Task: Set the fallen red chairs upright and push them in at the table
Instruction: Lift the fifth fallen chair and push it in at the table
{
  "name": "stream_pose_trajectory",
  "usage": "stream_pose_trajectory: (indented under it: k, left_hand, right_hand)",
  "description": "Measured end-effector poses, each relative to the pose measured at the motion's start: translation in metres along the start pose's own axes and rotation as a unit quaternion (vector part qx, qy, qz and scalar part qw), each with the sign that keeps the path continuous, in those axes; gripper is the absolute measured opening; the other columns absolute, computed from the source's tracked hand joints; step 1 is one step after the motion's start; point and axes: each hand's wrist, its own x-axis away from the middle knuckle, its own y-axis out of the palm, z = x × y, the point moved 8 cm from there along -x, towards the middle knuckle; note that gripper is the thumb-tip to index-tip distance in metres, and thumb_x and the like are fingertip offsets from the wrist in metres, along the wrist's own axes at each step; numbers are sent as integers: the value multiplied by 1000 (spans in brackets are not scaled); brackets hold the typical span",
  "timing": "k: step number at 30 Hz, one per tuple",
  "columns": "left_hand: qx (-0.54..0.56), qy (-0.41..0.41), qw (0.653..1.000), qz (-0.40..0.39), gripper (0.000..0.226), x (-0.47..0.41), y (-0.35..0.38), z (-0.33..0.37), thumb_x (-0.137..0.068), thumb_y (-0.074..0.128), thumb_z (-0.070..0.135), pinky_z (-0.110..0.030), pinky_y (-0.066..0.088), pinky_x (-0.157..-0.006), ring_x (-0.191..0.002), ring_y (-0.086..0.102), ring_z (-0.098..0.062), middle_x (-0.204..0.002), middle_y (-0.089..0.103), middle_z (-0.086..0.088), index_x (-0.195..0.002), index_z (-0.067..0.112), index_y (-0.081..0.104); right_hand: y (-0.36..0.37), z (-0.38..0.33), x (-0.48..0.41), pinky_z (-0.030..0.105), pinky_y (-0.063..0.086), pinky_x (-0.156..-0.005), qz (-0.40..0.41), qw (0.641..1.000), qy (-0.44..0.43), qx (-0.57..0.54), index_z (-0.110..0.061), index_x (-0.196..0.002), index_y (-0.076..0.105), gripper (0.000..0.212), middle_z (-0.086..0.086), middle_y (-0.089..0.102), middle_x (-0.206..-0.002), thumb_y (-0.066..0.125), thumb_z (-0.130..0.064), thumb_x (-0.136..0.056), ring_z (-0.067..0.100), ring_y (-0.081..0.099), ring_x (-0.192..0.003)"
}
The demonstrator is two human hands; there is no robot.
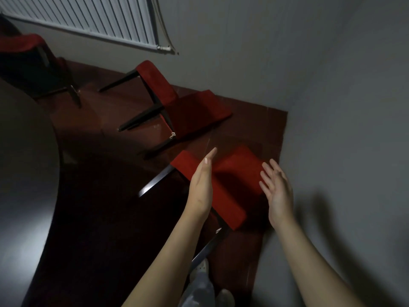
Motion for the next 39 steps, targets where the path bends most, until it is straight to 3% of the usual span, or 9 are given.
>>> stream_pose_trajectory:
  k: [6,15,24,29,33,37,39]
  left_hand:
    - [12,-7,1000,-7,66,-61,-4,5,-90,27,58,-29,24,-116,-136,35,-1,-145,44,13,-142,23,46]
    - [6,-18,999,-36,50,-117,-6,-1,-101,29,49,-36,25,-118,-137,35,-2,-147,43,9,-142,25,45]
    - [-7,-15,999,-35,50,-164,18,-4,-96,36,53,-37,26,-118,-136,36,0,-145,47,11,-138,29,48]
    - [-13,-29,999,-24,55,-191,46,-13,-95,37,51,-39,25,-118,-138,36,-5,-146,46,8,-141,22,48]
    - [-55,-45,997,19,44,-220,82,-5,-101,36,45,-36,24,-118,-138,33,-1,-146,45,12,-139,29,49]
    - [-38,-51,998,-5,51,-241,136,5,-99,35,46,-33,27,-117,-138,36,-4,-147,45,9,-142,22,46]
    - [-54,-40,998,0,50,-252,150,11,-100,34,45,-18,28,-113,-136,37,1,-147,44,9,-142,21,46]
  right_hand:
    - [10,2,-52,31,41,-102,34,999,4,1,-32,-135,45,32,-17,58,-125,35,-31,-105,12,51,-125]
    - [12,7,-91,30,40,-102,65,997,20,28,-28,-138,43,34,-10,55,-128,36,-29,-105,12,50,-123]
    - [2,17,-150,33,38,-105,68,996,41,48,-21,-145,40,40,-5,51,-134,34,-28,-106,15,48,-126]
    - [-23,27,-195,33,38,-104,62,995,64,44,-22,-145,40,40,-6,51,-133,34,-28,-106,17,47,-127]
    - [-43,19,-248,33,38,-103,35,995,87,38,-23,-144,41,39,-5,51,-134,33,-27,-106,19,45,-130]
    - [-58,-14,-292,29,40,-99,-1,997,77,26,-38,-128,48,28,-11,55,-129,34,-29,-105,12,49,-125]
    - [-58,-31,-309,25,42,-96,-14,997,69,16,-42,-123,50,28,-13,56,-129,34,-31,-103,8,50,-123]
